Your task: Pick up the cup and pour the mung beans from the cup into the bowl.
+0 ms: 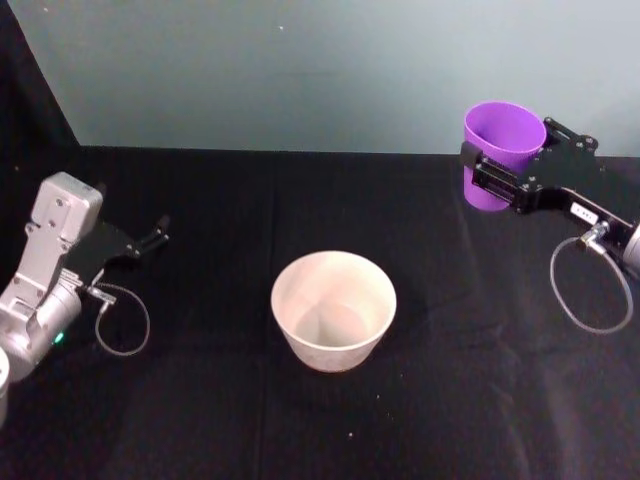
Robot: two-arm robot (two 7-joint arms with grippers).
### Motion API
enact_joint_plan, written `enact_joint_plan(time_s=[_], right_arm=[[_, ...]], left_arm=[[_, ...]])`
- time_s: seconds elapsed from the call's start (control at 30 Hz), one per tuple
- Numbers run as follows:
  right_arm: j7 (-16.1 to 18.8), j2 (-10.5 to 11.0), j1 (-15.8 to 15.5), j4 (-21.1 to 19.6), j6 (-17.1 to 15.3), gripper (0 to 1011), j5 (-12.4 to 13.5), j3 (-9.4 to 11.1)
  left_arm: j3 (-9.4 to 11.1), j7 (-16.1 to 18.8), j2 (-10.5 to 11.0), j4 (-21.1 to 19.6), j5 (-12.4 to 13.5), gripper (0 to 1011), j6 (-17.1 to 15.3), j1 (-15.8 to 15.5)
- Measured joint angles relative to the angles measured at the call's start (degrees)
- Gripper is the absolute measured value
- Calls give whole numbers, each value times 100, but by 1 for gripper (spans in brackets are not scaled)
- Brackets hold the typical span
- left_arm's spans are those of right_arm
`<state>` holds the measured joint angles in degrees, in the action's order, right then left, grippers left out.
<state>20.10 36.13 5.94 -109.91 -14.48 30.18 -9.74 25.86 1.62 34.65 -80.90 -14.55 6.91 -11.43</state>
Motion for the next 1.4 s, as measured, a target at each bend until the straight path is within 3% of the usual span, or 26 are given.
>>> enact_joint_plan(time_s=[1.4], right_arm=[[-1,0,0,0,0,726,0,0]], left_arm=[[0,0,0,0,0,1000,0,0]])
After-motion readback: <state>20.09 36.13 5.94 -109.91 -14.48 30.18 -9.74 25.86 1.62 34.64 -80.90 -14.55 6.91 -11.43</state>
